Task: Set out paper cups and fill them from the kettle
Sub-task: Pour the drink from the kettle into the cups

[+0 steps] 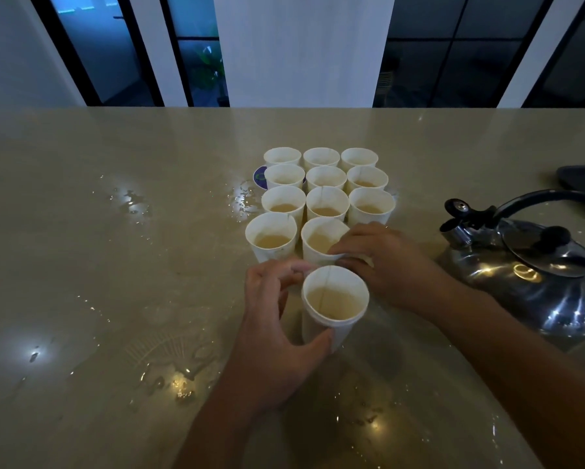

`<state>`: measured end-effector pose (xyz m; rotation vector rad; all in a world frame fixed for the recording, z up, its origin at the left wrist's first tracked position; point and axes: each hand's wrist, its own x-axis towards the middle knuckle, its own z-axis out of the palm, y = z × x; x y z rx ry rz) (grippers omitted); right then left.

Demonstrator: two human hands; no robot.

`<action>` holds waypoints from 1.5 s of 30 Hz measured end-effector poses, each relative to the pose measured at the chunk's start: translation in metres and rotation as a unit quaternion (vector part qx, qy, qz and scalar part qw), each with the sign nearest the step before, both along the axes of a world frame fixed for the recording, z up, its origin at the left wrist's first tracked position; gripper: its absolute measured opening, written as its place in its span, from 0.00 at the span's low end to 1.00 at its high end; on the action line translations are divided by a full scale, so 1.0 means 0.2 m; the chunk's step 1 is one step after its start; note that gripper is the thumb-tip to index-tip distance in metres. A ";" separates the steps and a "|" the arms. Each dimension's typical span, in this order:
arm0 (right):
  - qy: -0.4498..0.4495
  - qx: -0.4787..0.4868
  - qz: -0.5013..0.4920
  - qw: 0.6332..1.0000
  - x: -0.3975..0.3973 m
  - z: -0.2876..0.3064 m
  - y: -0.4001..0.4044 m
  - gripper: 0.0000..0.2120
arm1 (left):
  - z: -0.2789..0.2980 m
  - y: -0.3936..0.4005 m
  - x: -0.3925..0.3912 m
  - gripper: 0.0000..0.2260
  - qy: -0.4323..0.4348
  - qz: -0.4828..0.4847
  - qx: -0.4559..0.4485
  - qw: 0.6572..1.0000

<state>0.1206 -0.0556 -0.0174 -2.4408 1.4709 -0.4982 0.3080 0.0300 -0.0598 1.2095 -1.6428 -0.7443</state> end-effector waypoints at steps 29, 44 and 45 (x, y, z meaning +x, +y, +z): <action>-0.015 -0.153 0.031 0.988 -0.10 -0.04 -0.04 0.09 | -0.02 -0.37 0.19 0.24 0.030 0.139 0.168 0.975; -0.034 -0.101 -0.009 0.994 -0.12 0.07 0.02 0.21 | 0.13 -0.29 0.23 0.26 0.034 0.194 0.075 0.978; -0.039 -0.103 -0.024 0.994 -0.14 0.12 0.04 0.21 | 0.18 -0.28 0.23 0.26 0.032 0.201 0.047 0.978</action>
